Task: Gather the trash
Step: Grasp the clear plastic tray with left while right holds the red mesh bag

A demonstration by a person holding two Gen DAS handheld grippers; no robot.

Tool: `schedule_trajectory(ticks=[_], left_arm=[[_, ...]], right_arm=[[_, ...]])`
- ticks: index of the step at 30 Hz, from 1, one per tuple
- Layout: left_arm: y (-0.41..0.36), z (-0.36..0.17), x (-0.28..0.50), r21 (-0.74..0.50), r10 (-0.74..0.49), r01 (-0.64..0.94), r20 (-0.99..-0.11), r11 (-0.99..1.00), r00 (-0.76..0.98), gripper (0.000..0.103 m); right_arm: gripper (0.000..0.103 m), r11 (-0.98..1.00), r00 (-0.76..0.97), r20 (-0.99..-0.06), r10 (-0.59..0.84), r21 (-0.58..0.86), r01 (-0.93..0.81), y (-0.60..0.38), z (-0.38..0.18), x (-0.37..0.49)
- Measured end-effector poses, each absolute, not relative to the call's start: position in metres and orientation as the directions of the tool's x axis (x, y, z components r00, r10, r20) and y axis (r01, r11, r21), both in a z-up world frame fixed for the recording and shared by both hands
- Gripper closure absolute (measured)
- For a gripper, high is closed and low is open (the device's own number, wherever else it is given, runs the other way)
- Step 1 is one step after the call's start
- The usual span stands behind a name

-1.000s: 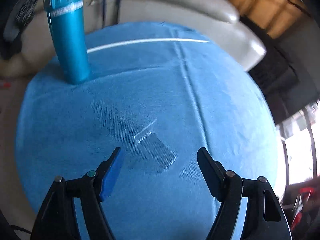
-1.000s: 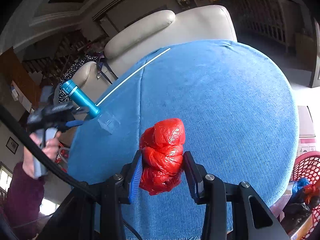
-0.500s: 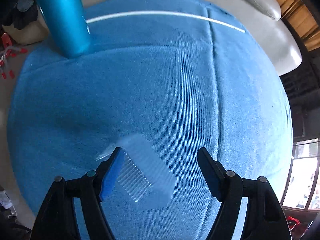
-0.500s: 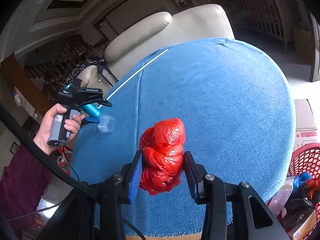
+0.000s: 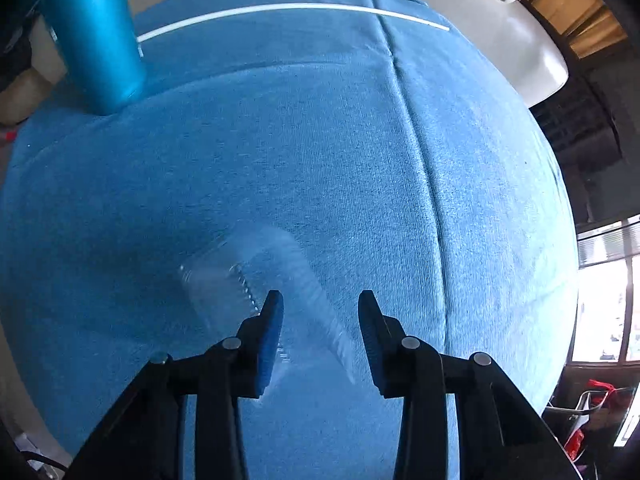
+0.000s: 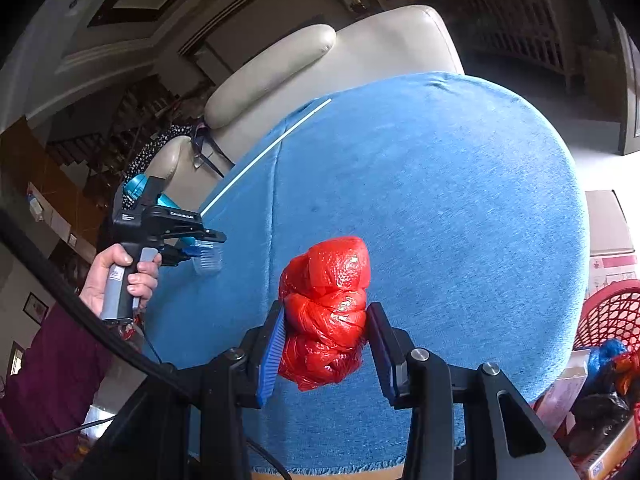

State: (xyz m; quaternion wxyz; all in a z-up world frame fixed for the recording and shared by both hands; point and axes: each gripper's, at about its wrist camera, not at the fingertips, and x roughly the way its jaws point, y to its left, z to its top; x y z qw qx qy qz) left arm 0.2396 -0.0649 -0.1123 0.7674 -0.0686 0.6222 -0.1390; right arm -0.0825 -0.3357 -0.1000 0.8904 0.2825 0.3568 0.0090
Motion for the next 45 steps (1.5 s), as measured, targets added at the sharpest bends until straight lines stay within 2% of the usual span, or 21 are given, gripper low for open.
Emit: schedule_trajectory(ticks=[3,7,9,11,13,16,25,27,29,30,31,40,45], left_arm=[[-0.054,-0.103,0.232,-0.257,-0.294,0.178,-0.928,0.95,0.228,0.064],[-0.04,-0.092,0.222,-0.271,-0.323,0.251,-0.925,0.929,0.2,0.063],[-0.034,-0.085,0.218,-0.223,-0.287,0.269,-0.93,0.937,0.228,0.061],[-0.029,-0.077,0.215,-0.185,-0.26,0.279,-0.929,0.942,0.262,0.053],[-0.024,-0.065,0.21,-0.175,-0.272,0.304,-0.909,0.936,0.315,0.035],[-0.029,-0.059,0.205,-0.131,-0.251,0.322,-0.896,0.938,0.365,0.024],[-0.064,-0.104,0.205,0.053,-0.066,0.321,-0.935,0.946,0.35,0.024],[-0.065,-0.108,0.206,0.043,-0.073,0.315,-0.935,0.948,0.347,0.024],[-0.063,-0.108,0.204,0.011,-0.105,0.311,-0.929,0.95,0.355,0.029],[-0.063,-0.108,0.204,-0.001,-0.119,0.311,-0.926,0.951,0.359,0.043],[-0.062,-0.107,0.203,-0.012,-0.128,0.312,-0.926,0.95,0.356,0.048],[-0.066,-0.077,0.165,-0.028,-0.201,0.366,-0.874,0.93,0.443,0.051],[-0.089,-0.048,0.128,0.011,-0.228,0.426,-0.831,0.905,0.508,0.051]], right_arm=[[0.06,0.848,0.738,-0.638,0.222,0.5,0.177,-0.331,-0.1,-0.078],[0.06,0.846,0.727,-0.648,0.228,0.501,0.181,-0.33,-0.102,-0.072],[0.06,0.843,0.725,-0.647,0.236,0.508,0.179,-0.33,-0.103,-0.07],[0.06,0.844,0.725,-0.646,0.239,0.507,0.173,-0.327,-0.102,-0.068],[0.06,0.849,0.724,-0.646,0.241,0.501,0.165,-0.324,-0.101,-0.066],[0.06,0.856,0.722,-0.648,0.243,0.493,0.155,-0.319,-0.102,-0.064],[0.06,0.858,0.725,-0.644,0.244,0.492,0.149,-0.321,-0.1,-0.066],[0.06,0.86,0.728,-0.642,0.239,0.488,0.149,-0.322,-0.099,-0.068],[0.06,0.86,0.73,-0.641,0.236,0.488,0.151,-0.323,-0.099,-0.069],[0.06,0.858,0.731,-0.64,0.235,0.49,0.153,-0.324,-0.099,-0.07],[0.06,0.857,0.733,-0.639,0.234,0.492,0.155,-0.325,-0.098,-0.07],[0.06,0.862,0.748,-0.626,0.219,0.483,0.152,-0.325,-0.094,-0.072],[0.06,0.87,0.762,-0.616,0.197,0.469,0.154,-0.329,-0.087,-0.08]])
